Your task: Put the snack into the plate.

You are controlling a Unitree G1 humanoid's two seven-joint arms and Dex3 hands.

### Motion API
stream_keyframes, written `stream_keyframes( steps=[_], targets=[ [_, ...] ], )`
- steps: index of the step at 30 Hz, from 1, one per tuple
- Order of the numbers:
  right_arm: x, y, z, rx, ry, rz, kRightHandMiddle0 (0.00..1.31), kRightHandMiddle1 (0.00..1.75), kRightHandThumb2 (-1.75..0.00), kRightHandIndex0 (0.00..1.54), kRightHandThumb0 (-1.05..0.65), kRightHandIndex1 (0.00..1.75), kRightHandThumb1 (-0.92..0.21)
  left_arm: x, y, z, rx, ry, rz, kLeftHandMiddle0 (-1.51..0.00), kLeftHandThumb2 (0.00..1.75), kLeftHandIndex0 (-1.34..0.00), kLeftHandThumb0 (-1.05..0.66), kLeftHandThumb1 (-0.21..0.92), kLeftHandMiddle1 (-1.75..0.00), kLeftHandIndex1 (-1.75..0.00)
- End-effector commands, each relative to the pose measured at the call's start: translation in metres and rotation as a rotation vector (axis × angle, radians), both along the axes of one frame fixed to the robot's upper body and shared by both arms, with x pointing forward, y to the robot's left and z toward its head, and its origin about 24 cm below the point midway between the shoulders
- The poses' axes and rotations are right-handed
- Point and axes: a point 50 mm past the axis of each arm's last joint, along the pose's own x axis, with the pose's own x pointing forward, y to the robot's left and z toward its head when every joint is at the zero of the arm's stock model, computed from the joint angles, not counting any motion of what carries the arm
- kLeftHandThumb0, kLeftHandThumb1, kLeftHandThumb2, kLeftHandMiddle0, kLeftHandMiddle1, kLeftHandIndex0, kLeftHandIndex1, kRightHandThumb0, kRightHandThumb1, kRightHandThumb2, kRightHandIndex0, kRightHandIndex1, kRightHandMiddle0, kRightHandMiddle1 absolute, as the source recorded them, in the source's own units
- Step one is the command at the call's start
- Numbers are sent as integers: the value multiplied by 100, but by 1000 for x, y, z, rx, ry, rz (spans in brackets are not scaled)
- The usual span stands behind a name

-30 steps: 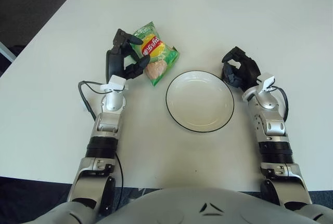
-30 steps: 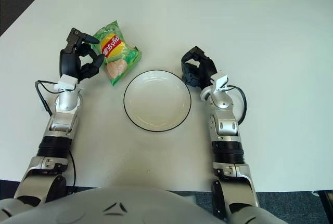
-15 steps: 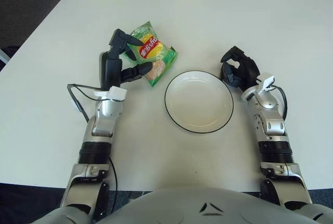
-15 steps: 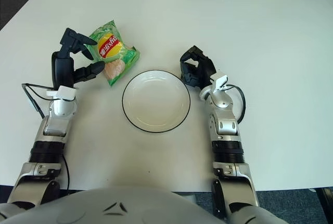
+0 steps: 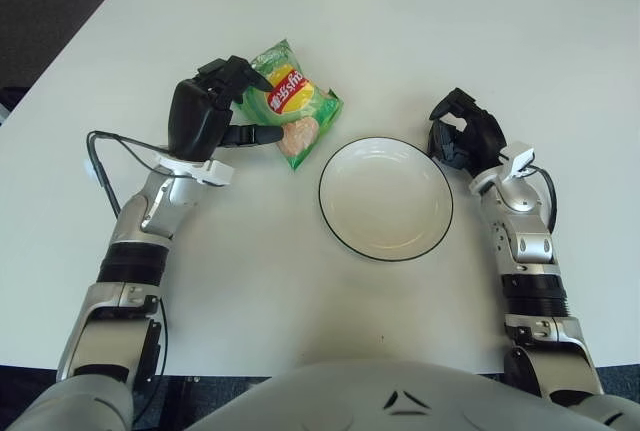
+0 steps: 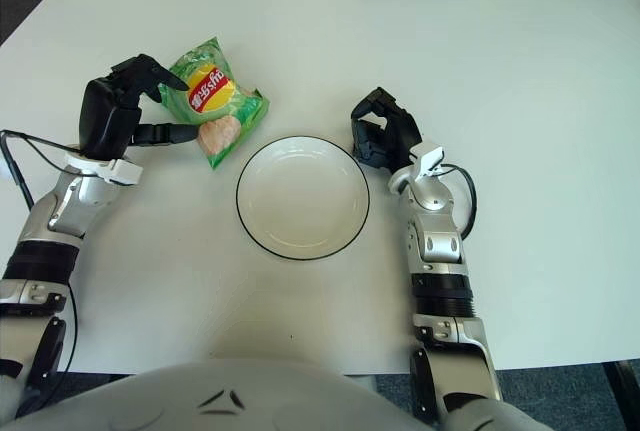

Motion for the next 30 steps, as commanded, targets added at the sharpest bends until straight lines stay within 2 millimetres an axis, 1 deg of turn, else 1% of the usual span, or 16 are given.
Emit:
stream_keyframes(
  steps=[1,3,4,7,10,13,14,15,17,20,22,24,26,27,28,30],
  targets=[
    [-17,-1,-48,24,208,-18,41,175,-96,94,-40,175,-59,6,2,6,171,24,-25,-48,14,-35,-38,92,-58,-73],
    [-17,-1,-48,23,208,-18,41,175,-96,94,-40,175,-58,9,5,10,278,35,-15,-45,9,-37,-48,92,-30,-45],
    [-17,-1,-48,20,209,-17,41,175,-97,94,-40,175,-58,12,8,14,373,47,2,-37,6,-34,-52,91,-19,-32],
    [-17,-1,-48,12,211,-15,41,175,-97,94,-40,175,-58,18,15,21,553,98,44,-14,3,-23,-59,91,-6,-13],
    [-17,-1,-48,-1,214,-15,41,175,-97,94,-40,175,-58,26,18,22,600,141,56,-5,2,-18,-62,91,-2,-5],
    [-18,0,-48,-10,217,-17,42,175,-98,93,-40,175,-58,32,19,22,634,173,65,0,1,-14,-64,92,0,-1],
    [-18,1,-48,-18,217,-16,42,175,-98,93,-40,175,-58,36,15,26,686,209,25,0,1,-14,-64,92,0,-1],
    [-18,1,-47,-31,217,-15,42,175,-98,93,-40,175,-58,46,8,37,750,300,-19,0,1,-14,-64,92,0,-1],
    [-18,3,-47,-33,212,1,42,175,-98,93,-40,175,-58,58,-13,49,853,427,-119,0,1,-14,-64,92,0,-1],
    [-17,6,-49,-17,213,23,42,175,-98,93,-40,175,-58,69,-55,33,923,414,-270,0,1,-14,-64,92,0,-1],
    [-17,7,-50,-14,216,28,42,175,-98,93,-40,175,-58,71,-71,20,972,425,-300,0,1,-14,-64,92,0,-1],
    [-17,7,-50,-11,217,31,42,175,-98,93,-40,175,-58,72,-78,2,1036,426,-290,0,1,-14,-64,92,0,-1],
    [-17,7,-49,-9,218,33,42,175,-98,93,-40,175,-58,76,-72,-3,1040,335,-204,0,1,-14,-64,92,0,-1],
    [-17,7,-49,-9,219,34,43,175,-100,95,-41,175,-55,77,-69,-2,1017,303,-185,-20,4,-27,-51,91,-31,-28],
    [-17,7,-49,-9,219,34,44,175,-102,97,-41,175,-54,77,-67,-2,993,290,-178,-31,11,-34,-33,91,-68,-67],
    [-17,7,-49,-10,219,35,46,175,-104,98,-41,175,-52,77,-65,-4,975,287,-175,-42,16,-40,-17,92,-100,-99]
  ],
)
